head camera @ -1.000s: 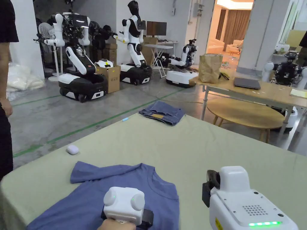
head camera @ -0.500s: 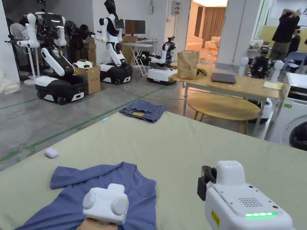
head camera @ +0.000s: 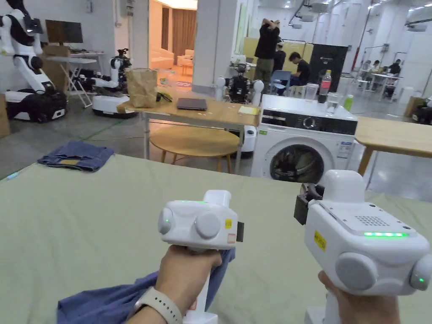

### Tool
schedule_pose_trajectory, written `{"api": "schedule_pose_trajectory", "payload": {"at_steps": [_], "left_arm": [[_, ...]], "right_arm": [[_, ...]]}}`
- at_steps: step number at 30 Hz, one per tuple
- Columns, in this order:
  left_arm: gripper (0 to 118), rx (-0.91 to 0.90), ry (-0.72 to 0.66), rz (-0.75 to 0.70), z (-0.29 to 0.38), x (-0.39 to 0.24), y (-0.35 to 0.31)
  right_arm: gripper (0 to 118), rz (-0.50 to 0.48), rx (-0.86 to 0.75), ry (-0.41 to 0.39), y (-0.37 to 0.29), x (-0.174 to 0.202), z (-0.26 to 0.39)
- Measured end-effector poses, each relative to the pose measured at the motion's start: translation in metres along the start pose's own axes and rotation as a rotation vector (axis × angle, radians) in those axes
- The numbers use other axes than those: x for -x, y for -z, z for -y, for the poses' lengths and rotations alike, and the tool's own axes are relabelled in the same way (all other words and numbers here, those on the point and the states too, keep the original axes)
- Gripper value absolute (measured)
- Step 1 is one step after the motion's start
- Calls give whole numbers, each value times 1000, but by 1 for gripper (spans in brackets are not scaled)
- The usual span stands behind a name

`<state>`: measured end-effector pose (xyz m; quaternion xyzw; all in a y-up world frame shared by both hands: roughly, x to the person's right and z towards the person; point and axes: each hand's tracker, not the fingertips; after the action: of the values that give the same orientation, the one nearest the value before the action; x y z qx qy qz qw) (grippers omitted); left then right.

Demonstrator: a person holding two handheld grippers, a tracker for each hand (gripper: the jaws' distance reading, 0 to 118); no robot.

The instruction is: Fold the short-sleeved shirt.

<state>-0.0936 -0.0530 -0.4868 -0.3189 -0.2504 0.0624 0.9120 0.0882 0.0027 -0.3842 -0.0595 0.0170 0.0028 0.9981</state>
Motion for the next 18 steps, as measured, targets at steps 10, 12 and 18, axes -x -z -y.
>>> {"api": "schedule_pose_trajectory", "payload": {"at_steps": [10,12,18], "left_arm": [[0,271,317,-60,61,-151,176],[0,306,324,-74,77,-156,203],[1,298,238,-42,91,-148,205]], "right_arm": [[0,268,34,22,-59,-161,10],[0,290,54,21,-61,-178,20],[0,292,113,24,-53,-197,46]]}}
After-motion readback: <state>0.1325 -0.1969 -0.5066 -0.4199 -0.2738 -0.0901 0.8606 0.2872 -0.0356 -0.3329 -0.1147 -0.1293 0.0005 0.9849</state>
